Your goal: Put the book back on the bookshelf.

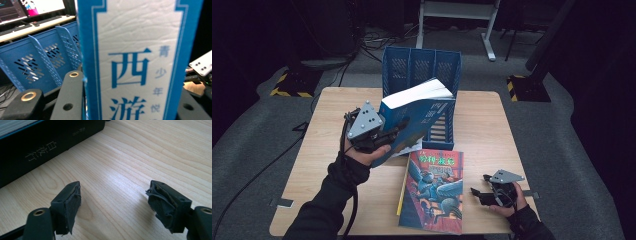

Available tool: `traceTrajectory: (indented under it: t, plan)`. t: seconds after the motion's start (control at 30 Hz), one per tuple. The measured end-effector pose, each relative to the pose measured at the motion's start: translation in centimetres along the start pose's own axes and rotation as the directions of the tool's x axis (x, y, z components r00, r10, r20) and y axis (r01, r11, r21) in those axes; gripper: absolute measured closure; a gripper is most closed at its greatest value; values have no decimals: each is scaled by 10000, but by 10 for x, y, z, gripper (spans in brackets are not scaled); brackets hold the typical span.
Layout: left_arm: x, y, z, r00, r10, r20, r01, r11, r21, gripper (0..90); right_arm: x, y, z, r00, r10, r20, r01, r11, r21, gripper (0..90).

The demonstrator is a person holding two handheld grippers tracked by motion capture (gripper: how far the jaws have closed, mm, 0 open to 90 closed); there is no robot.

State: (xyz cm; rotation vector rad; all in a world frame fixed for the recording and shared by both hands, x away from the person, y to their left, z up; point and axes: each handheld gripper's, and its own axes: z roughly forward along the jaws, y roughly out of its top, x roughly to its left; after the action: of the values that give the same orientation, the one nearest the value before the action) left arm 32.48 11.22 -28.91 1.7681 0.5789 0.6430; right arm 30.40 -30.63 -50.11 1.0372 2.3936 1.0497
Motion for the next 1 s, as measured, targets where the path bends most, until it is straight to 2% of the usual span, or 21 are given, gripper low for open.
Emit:
traceTrajectory:
  t: [0.23,0.43,0.5,0.53,0.77,1.0]
  plan:
    - [12,5,-2,9993,-120,-358,120,9999,-3,614,0,0,0,10000,-1,0,1,10000,-1,264]
    - [26,9,-5,9958,-190,-897,178,9997,-142,614,0,0,0,10000,-1,5,1,10000,3,263]
    - [27,9,-6,9952,-218,-954,204,9997,-157,614,0,0,0,10000,-1,5,1,10000,4,262]
    - [31,9,-6,9936,-257,-1103,242,9996,-146,614,0,0,0,10000,-1,7,1,10000,5,263]
    - [45,7,-5,9877,-612,-1440,594,9981,-167,614,0,0,0,10000,-3,8,3,10000,5,262]
    - [56,4,-1,9780,-1080,-1786,1062,9941,-197,614,0,0,0,10000,-8,11,8,10000,5,262]
